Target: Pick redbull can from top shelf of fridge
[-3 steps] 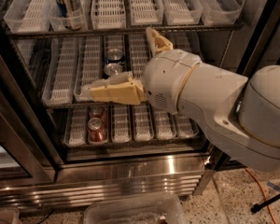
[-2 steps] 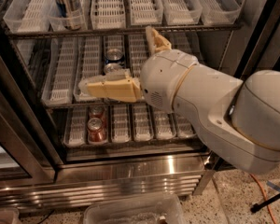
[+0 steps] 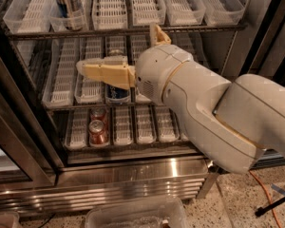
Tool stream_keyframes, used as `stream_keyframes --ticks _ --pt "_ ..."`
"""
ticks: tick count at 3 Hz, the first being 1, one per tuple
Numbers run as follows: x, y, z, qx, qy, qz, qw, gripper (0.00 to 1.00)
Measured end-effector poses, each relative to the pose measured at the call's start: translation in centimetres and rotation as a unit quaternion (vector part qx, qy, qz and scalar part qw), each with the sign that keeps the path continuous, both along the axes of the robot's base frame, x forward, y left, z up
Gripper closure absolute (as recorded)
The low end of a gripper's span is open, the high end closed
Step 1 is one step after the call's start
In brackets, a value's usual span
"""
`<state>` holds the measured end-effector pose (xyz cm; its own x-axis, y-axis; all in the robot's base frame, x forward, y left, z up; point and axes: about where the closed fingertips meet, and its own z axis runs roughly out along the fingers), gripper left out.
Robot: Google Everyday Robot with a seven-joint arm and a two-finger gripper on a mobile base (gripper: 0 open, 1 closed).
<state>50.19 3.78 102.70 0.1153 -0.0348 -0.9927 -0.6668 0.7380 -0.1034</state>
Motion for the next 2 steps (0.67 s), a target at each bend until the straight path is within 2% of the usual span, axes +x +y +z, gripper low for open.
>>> stream_keyframes --ticks 1,2 --pt "0.0 0.0 0.0 0.0 0.0 0.0 1.0 0.0" --pt "0.33 0.32 0.09 0.014 0.008 0.002 0.9999 0.0"
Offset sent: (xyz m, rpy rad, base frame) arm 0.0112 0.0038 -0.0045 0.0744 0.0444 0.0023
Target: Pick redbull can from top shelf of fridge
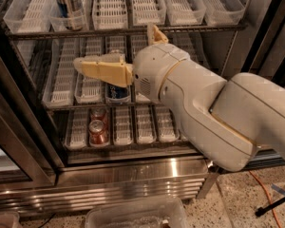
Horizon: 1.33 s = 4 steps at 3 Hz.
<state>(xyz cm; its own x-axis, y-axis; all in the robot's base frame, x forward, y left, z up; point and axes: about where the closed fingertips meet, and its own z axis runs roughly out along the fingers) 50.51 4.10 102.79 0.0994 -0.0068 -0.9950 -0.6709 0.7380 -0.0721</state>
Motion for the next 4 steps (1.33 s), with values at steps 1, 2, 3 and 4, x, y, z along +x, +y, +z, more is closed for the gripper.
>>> stream_keyframes --ticks 1,2,3,4 --pt "0.3 1.7 0.5 -0.002 -0.001 0.011 0.9999 0.0" --pt "0.5 4.1 1.3 -0.023 -0.016 0.024 0.9993 0.0" --pt "0.7 6.6 2.3 -0.034 -0.029 0.038 0.9983 0.0" --pt "1.1 6.9 3.1 -0.026 -0.029 0.031 0.9988 0.0"
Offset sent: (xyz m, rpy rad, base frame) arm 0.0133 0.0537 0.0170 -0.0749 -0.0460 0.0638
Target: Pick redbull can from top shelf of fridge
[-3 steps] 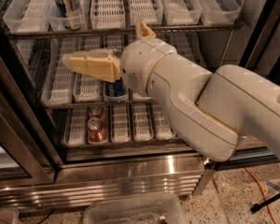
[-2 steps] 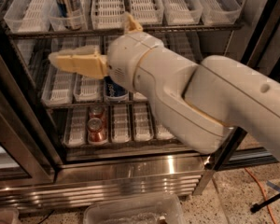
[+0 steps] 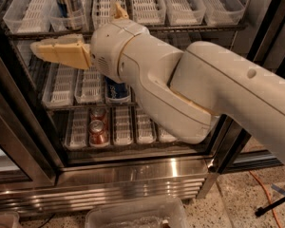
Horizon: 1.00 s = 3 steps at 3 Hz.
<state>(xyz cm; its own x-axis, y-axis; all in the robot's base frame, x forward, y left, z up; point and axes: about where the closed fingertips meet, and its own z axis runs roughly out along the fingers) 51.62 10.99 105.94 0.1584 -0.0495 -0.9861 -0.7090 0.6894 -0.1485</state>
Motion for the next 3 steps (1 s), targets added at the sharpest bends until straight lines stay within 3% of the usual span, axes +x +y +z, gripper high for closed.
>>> stream_keyframes --ticks 1,3 --pt "0.0 0.0 0.0 0.0 0.0 0.0 1.0 0.0" --pt "0.0 0.01 0.0 0.0 0.0 0.0 1.0 0.13"
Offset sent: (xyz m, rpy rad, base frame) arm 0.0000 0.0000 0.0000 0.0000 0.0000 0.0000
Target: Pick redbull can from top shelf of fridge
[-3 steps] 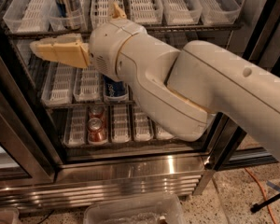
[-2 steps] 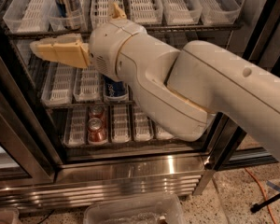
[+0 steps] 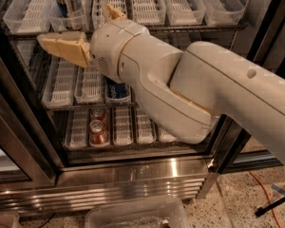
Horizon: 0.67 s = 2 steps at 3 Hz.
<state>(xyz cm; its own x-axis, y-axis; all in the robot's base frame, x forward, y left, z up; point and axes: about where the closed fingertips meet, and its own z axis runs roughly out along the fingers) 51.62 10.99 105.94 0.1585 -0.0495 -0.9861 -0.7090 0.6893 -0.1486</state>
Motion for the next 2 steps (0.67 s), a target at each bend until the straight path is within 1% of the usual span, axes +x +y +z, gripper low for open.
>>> stream_keyframes --ticks 2 --pt "0.0 0.0 0.0 0.0 0.0 0.0 1.0 0.17"
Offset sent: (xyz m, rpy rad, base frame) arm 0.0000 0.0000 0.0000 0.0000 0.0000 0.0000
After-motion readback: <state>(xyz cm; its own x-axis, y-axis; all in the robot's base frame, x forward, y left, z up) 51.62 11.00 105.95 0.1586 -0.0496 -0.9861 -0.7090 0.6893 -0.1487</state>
